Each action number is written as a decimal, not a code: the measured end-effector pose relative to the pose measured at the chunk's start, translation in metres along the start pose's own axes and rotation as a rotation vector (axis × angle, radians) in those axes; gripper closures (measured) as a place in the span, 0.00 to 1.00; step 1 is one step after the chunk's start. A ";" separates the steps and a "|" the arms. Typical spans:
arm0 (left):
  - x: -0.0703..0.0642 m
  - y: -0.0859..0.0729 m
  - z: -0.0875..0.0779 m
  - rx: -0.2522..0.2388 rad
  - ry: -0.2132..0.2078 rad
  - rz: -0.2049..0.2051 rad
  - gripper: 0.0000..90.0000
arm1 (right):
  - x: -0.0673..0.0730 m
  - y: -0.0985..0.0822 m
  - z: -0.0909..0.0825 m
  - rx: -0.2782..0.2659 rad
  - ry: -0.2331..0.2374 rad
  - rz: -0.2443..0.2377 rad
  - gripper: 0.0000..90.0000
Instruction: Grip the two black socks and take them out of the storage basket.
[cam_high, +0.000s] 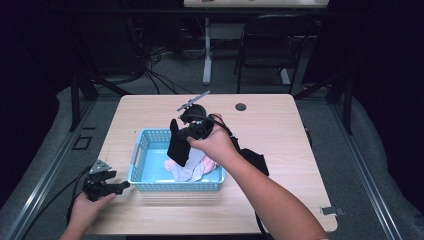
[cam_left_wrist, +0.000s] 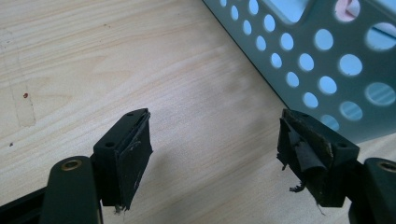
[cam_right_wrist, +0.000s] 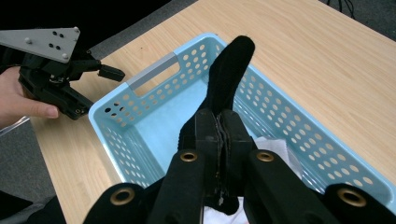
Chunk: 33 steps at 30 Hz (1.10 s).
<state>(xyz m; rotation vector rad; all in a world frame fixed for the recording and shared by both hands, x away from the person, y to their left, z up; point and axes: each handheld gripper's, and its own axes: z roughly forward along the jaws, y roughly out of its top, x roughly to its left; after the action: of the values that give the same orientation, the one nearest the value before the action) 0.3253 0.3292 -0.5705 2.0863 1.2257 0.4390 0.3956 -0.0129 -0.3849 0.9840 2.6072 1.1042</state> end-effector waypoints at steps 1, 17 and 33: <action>0.000 0.000 0.000 0.001 -0.001 -0.001 0.29 | -0.001 -0.001 -0.002 -0.002 0.002 0.004 0.97; -0.001 0.000 0.000 -0.002 -0.001 0.000 0.29 | -0.022 -0.013 -0.043 -0.039 -0.047 0.050 0.97; -0.001 -0.001 0.000 0.002 0.001 -0.002 0.29 | -0.060 -0.050 -0.102 -0.086 -0.157 0.136 0.97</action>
<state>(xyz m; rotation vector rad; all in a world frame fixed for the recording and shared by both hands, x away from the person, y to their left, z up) 0.3236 0.3289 -0.5712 2.0871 1.2296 0.4383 0.3797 -0.1359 -0.3527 1.1915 2.3799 1.1102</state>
